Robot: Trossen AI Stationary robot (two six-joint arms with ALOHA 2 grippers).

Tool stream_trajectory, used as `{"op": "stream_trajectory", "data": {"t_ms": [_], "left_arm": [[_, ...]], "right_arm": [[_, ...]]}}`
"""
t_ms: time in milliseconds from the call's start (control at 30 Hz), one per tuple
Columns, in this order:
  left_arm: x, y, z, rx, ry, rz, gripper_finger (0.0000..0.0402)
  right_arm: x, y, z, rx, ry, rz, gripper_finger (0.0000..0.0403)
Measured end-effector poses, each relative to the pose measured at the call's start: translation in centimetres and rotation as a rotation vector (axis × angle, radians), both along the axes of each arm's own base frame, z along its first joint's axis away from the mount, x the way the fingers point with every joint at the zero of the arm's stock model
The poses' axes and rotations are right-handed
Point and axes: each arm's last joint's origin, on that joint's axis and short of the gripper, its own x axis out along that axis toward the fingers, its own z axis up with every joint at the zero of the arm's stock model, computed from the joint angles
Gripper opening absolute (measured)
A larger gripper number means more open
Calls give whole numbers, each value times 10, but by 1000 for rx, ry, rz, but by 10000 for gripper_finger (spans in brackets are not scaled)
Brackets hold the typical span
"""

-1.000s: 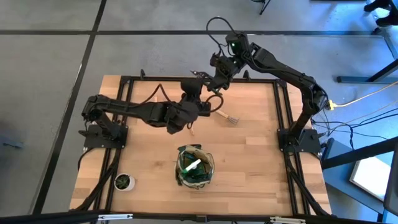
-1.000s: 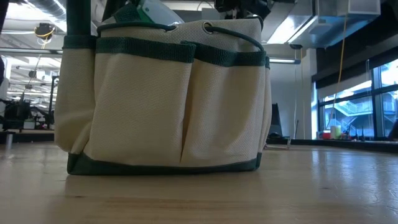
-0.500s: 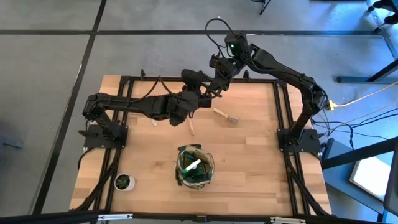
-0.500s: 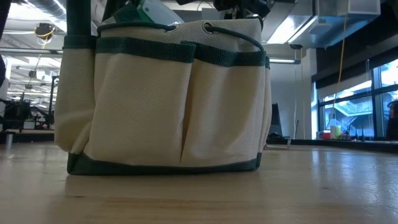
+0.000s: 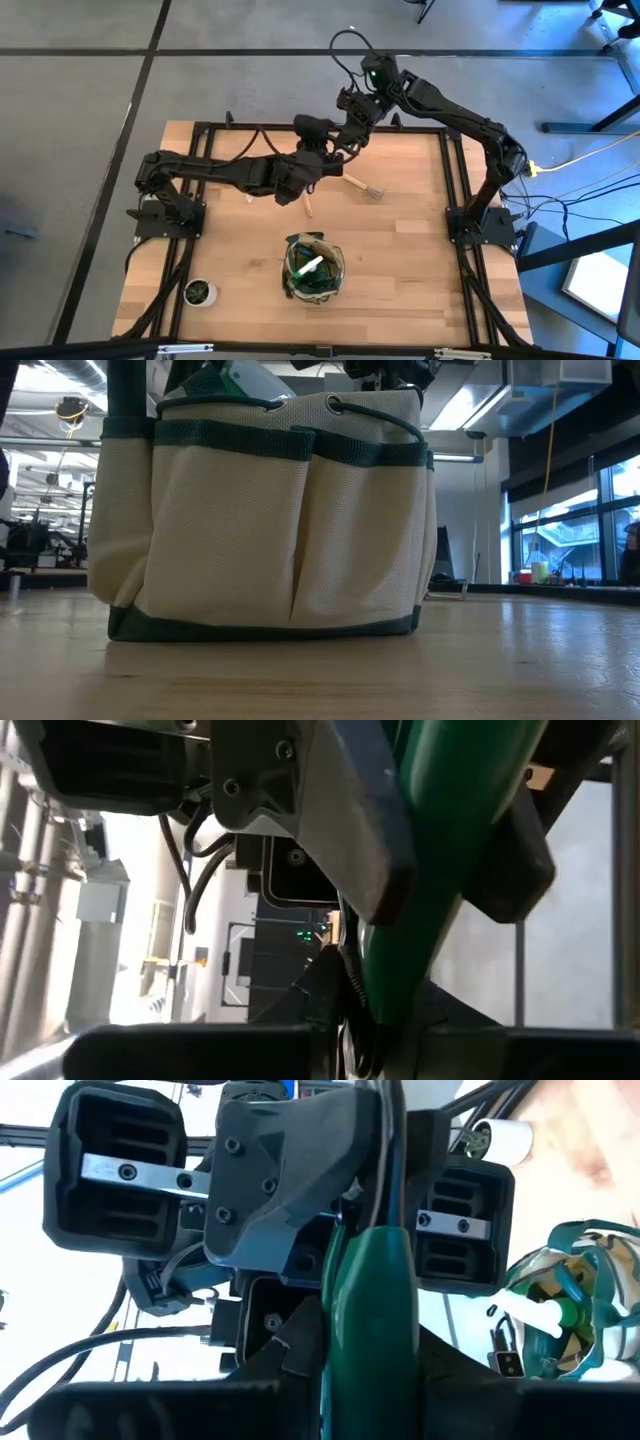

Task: Pick & Place Garden tools in Gardening bag
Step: Put the green fruit pruner into the gardening bag

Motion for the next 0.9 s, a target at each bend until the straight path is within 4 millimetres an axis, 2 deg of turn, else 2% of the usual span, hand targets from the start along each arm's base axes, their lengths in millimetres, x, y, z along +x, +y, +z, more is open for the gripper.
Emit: {"op": "stream_trajectory", "data": {"t_ms": [133, 300, 633, 800, 900], "left_arm": [[0, -1, 0, -19, -44, 8, 30], [-3, -14, 2, -26, -90, 10, 30], [-15, -44, 15, -131, -391, -2, 29], [-22, -50, 24, -229, -574, -27, 29], [-24, -53, 31, -367, -726, -112, 29]], "right_arm": [[0, 0, 0, -2, -3, 2, 65], [1, 0, 3, -48, -78, 17, 76], [1, -3, 36, -209, -390, 38, 251], [-1, -5, 44, -252, -462, 21, 297], [-4, -8, 55, -326, -562, -24, 308]]}}
